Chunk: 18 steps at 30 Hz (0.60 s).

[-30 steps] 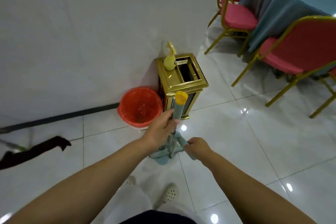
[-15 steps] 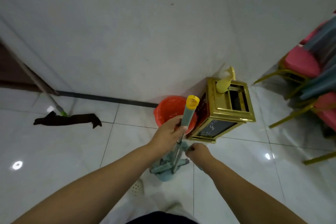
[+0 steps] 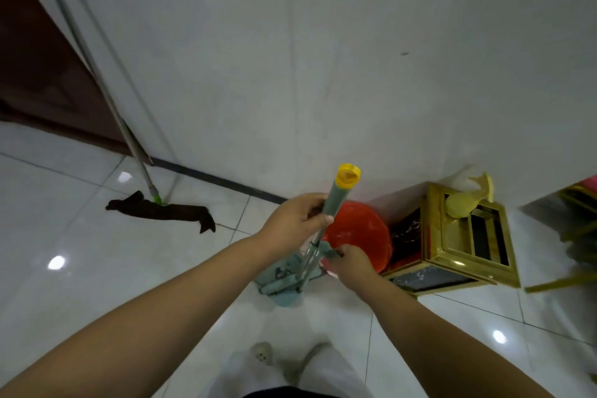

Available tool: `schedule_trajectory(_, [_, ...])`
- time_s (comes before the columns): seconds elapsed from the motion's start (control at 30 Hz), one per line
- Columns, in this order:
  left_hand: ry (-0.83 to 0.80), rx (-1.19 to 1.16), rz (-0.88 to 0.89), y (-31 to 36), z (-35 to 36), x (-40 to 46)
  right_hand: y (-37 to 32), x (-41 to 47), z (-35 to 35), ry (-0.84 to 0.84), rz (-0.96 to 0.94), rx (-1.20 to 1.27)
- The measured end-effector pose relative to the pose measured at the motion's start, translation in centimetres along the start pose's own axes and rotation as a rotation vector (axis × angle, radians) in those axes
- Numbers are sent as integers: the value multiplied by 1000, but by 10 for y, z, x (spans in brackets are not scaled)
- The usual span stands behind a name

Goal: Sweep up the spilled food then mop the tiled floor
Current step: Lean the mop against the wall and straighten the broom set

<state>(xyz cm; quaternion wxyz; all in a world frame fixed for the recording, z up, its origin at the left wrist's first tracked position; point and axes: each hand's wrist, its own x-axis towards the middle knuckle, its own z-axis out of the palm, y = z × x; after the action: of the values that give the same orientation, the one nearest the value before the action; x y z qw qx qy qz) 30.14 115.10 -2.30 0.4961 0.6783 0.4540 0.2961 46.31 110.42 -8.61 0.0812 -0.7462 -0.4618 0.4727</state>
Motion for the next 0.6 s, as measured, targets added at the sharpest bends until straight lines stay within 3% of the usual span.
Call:
schedule_trajectory(0.13, [19,-11,-15,-1,-27,28,-31,30,-5,34,-58,-151])
schedule_trajectory(0.27, [42,-22,-33,-1,-44,59,-53,64,-18,47,-108,-152])
schedule_trajectory(0.6, [229,-5,-144,-10,-71,147,-108,151,-47,-97,-159,-222])
